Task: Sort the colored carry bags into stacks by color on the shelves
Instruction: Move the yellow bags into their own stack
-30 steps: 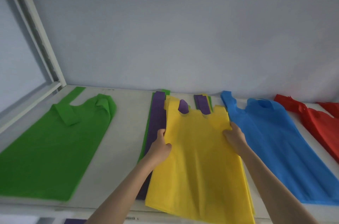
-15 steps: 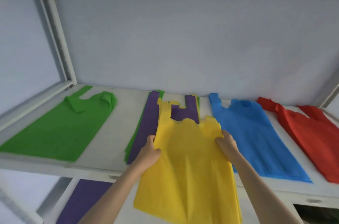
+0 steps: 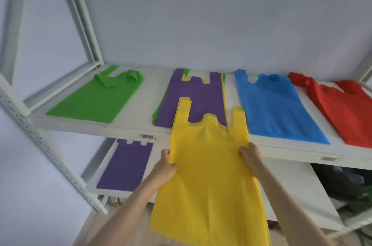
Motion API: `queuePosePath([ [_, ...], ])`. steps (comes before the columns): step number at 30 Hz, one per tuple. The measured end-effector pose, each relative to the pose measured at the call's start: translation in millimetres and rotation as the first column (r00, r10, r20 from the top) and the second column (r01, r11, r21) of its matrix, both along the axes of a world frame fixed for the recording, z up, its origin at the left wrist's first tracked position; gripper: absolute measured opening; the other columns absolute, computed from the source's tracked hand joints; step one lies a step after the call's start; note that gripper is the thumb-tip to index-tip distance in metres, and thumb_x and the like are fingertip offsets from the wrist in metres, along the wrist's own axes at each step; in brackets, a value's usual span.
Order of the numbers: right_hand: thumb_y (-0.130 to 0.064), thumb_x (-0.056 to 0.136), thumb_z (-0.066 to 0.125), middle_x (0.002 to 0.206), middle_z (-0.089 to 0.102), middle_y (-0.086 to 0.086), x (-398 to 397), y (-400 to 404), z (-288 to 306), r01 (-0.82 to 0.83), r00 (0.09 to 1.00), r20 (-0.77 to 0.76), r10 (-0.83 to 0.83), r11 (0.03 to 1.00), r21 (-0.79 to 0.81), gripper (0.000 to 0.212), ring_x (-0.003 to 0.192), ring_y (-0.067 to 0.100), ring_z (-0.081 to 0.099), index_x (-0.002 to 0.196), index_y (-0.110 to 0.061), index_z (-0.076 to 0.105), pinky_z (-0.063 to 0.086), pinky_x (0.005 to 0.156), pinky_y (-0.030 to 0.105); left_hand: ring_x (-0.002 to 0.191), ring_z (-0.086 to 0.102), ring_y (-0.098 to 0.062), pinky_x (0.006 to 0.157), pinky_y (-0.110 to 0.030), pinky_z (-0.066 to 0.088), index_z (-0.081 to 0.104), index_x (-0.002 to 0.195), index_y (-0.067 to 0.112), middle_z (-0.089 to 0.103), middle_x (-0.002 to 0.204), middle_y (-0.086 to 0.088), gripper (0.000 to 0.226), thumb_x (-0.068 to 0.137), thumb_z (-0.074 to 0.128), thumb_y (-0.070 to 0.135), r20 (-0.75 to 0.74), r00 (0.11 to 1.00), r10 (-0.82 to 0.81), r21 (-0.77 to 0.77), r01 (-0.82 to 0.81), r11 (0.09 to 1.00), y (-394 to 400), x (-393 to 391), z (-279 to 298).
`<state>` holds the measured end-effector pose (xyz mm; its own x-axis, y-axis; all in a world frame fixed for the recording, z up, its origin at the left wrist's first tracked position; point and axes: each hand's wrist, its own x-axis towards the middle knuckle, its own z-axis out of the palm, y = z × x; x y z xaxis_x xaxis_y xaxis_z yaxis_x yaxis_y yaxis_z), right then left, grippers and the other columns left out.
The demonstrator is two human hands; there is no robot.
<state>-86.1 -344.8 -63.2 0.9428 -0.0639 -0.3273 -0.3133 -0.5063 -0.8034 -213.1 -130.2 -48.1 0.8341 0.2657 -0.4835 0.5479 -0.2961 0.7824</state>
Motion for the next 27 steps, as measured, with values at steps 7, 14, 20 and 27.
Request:
queuePosePath([
  [7, 0.003, 0.084, 0.042, 0.083, 0.054, 0.014, -40.0, -2.4, -52.2, -0.02, 0.997, -0.076, 0.017, 0.999, -0.043, 0.03, 0.075, 0.024, 0.048, 0.11, 0.006, 0.057, 0.033, 0.051, 0.025, 0.051, 0.04, -0.01, 0.043, -0.02, 0.029, 0.022, 0.136, 0.015, 0.043, 0.072, 0.001, 0.042, 0.096, 0.036, 0.012, -0.096, 0.995, -0.011, 0.034, 0.015, 0.999, -3.3, -38.0, -42.0],
  [14, -0.002, 0.086, 0.042, 0.098, 0.056, 0.018, -50.0, -0.5, -124.6, -0.021, 0.965, -0.261, -0.009, 0.993, -0.114, 0.031, 0.086, 0.027, 0.048, 0.115, 0.002, 0.053, 0.038, 0.07, 0.032, 0.052, 0.039, -0.008, 0.042, -0.015, 0.03, 0.022, 0.141, 0.013, 0.052, 0.09, 0.002, 0.051, 0.093, 0.038, 0.004, -0.205, 0.979, 0.013, -0.041, -0.022, 0.999, 4.8, -45.2, -108.4],
  [20, -0.001, 0.087, 0.043, 0.116, 0.058, 0.022, -22.4, 20.7, -168.7, -0.069, 0.936, -0.352, 0.003, 0.982, -0.174, 0.039, 0.091, 0.026, 0.047, 0.126, -0.001, 0.049, 0.042, 0.082, 0.036, 0.062, 0.051, -0.013, 0.055, -0.025, 0.038, 0.031, 0.135, 0.012, 0.054, 0.088, -0.002, 0.046, 0.091, 0.04, 0.006, -0.278, 0.958, 0.071, -0.041, -0.086, 0.995, 24.2, -7.8, -168.1],
  [27, -0.024, 0.075, 0.043, 0.126, 0.055, 0.018, 119.4, 103.0, -231.1, -0.041, 0.999, 0.032, 0.041, 0.999, 0.009, 0.06, 0.118, 0.029, 0.05, 0.131, -0.002, 0.049, 0.038, 0.102, 0.04, 0.064, 0.049, -0.015, 0.056, -0.025, 0.036, 0.039, 0.127, 0.02, 0.05, 0.079, 0.004, 0.037, 0.092, 0.038, 0.01, -0.022, 0.991, 0.131, 0.064, -0.129, 0.99, 101.6, 126.1, -238.6],
])
